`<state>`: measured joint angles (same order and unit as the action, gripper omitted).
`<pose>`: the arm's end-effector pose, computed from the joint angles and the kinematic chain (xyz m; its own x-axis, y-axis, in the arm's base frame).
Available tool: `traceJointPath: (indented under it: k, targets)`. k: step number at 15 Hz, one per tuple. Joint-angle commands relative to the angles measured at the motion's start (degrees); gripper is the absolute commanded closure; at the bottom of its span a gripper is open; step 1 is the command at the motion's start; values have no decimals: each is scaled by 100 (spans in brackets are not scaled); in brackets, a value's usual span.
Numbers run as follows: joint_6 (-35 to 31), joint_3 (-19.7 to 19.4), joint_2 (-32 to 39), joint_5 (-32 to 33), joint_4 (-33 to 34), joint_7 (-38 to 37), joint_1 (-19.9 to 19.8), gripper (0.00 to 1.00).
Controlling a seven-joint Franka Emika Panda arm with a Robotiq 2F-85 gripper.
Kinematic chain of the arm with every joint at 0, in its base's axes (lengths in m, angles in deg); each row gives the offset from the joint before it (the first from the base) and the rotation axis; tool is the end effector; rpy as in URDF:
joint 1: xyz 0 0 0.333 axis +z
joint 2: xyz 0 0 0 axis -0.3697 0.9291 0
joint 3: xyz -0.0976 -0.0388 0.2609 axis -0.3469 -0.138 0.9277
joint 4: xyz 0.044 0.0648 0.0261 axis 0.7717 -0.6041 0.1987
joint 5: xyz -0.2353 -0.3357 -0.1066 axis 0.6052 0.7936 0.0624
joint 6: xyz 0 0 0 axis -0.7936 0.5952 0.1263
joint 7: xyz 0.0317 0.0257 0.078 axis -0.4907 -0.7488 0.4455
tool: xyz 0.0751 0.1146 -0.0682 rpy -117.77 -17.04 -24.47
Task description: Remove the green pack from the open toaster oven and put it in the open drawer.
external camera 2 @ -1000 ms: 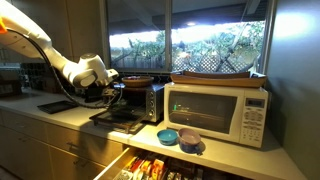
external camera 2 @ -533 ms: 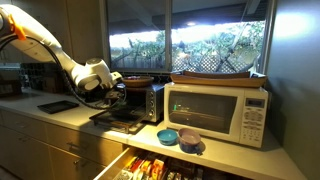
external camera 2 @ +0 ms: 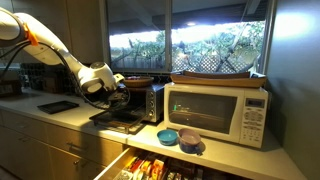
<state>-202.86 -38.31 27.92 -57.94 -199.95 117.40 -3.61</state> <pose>0.6311 0.0900 0.3260 0.6151 0.4131 0.6716 0.4440 -0.8853 0.1380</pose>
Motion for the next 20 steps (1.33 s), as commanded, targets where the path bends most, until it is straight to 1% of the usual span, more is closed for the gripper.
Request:
traceJointPath:
  k: [1,3,4,5,6,7,9,10,13,15,16,18,20]
  targets:
    - [-139,161,253,-523,254,536,-110,0]
    - [-147,189,342,-716,343,712,-142,2]
    - [-106,188,376,-778,370,764,-155,9]
    - [-85,174,406,-783,374,778,-160,13]
    - [-43,156,434,-769,378,770,-164,22]
    - [-12,134,462,-722,374,727,-167,38]
    - [49,109,484,-654,368,654,-170,51]
    - [61,98,471,-626,363,632,-162,53]
    - [133,26,394,-498,297,496,-129,53]
    - [248,-103,218,-265,133,247,-72,53]
    - [336,-123,115,-250,74,199,-75,53]
    - [493,-229,-153,-32,-191,27,-62,53]
    - [814,-292,-511,83,-574,-14,-107,53]
